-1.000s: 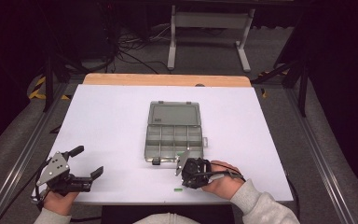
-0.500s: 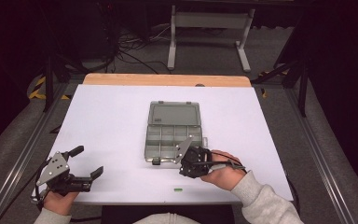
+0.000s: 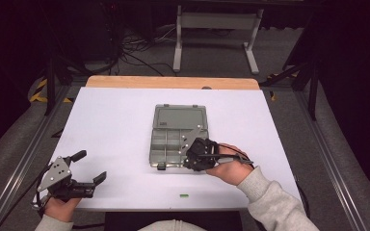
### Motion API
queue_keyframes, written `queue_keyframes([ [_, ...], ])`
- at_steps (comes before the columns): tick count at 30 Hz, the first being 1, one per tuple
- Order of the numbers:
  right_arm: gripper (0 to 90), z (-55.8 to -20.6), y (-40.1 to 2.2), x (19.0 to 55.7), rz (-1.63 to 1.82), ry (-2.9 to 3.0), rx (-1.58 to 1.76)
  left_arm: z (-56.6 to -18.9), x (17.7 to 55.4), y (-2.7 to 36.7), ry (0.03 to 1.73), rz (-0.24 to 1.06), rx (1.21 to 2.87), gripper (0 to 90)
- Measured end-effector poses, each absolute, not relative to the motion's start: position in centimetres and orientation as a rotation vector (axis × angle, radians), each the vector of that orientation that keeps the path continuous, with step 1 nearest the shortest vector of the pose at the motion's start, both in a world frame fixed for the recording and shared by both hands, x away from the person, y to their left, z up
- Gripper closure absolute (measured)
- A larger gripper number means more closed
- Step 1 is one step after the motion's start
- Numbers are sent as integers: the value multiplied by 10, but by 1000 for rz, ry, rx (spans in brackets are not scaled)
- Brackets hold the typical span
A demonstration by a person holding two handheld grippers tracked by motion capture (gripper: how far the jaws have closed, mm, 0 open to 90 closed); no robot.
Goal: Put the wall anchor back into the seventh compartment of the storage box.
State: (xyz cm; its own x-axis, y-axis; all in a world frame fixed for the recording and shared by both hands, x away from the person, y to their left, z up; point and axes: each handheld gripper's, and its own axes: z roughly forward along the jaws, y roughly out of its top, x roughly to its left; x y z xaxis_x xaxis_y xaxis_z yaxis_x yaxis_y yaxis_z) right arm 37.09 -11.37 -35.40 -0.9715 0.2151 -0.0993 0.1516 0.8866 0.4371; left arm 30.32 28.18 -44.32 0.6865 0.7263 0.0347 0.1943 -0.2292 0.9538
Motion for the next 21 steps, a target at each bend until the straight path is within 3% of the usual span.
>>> queue_keyframes([
  [21,833,-343,-116,407,731,2851,402,-444,303,282,736,591,1763,5],
])
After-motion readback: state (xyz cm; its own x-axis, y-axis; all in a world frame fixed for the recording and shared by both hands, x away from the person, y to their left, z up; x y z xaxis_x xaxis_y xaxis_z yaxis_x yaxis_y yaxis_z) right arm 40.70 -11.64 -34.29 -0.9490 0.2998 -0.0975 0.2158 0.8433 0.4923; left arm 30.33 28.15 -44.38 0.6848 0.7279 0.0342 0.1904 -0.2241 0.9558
